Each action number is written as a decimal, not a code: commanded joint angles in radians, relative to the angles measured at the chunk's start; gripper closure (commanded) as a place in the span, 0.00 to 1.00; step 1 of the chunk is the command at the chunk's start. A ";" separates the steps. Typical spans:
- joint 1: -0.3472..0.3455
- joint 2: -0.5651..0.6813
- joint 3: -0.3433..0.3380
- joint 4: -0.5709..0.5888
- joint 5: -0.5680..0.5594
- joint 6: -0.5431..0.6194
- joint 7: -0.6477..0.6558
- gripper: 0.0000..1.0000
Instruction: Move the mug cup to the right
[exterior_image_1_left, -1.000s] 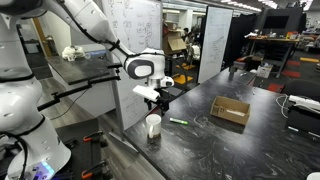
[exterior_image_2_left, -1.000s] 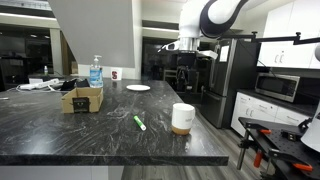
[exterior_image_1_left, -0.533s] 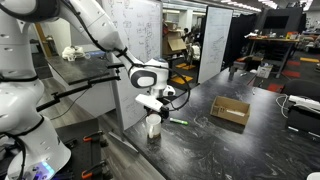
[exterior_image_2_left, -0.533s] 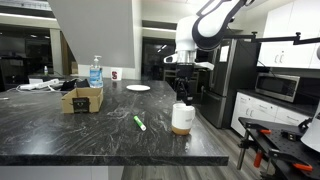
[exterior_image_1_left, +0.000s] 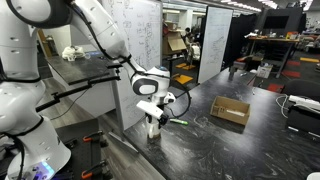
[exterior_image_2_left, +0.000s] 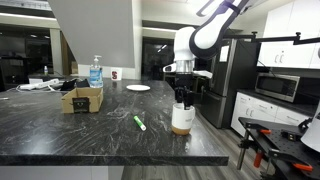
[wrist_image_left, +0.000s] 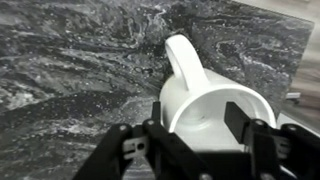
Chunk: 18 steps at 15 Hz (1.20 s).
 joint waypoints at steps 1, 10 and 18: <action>-0.022 0.018 0.019 0.016 -0.022 0.019 0.009 0.59; -0.051 -0.007 0.000 0.028 -0.068 0.004 0.006 0.97; -0.140 -0.025 -0.071 0.138 -0.110 -0.041 -0.019 0.97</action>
